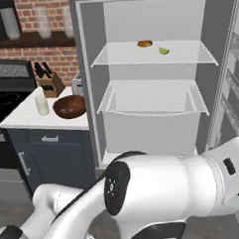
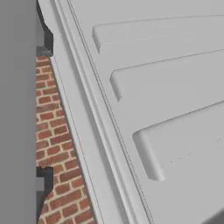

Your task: Grab a lemon wedge from the fridge and one ice cube from the ice bowl, and put them in the glass of lemonade.

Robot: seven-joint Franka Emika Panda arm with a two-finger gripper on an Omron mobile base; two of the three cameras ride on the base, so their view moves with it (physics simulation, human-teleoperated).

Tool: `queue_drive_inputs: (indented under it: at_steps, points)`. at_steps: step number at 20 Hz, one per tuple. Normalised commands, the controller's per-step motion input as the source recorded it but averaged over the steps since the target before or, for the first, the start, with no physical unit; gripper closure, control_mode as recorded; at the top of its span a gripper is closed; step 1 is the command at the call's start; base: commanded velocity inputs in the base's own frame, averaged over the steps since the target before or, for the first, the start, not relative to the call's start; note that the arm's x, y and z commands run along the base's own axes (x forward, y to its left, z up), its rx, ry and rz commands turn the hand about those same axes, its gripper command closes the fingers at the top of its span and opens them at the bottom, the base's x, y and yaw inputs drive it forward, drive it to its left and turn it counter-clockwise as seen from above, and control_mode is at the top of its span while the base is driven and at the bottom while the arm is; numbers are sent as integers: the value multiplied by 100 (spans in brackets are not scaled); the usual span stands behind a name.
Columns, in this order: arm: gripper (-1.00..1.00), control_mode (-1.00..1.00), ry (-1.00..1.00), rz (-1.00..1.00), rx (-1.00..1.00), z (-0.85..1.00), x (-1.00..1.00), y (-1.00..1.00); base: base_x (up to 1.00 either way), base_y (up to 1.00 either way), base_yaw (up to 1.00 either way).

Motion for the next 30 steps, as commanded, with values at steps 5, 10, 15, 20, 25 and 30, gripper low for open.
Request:
queue_drive_inputs:
  at_steps: [5, 10, 15, 20, 25, 30]
  points:
    - [-100, -100, -5, 2, 0, 89, -27, 97, 0, 0, 0]
    - [-100, -100, -3, 0, 0, 59, 3, 100, 0, 0, 0]
    - [-100, -100, -15, -3, 0, 5, 45, 100, 0, 0, 0]
    - [-100, -100, -21, -2, 3, 0, 52, 100, 0, 0, 0]
    - [-100, -100, -29, 0, 11, 0, 57, 100, 0, 0, 0]
    - [-100, -100, -26, -5, 29, 8, 49, 83, 0, 0, 0]
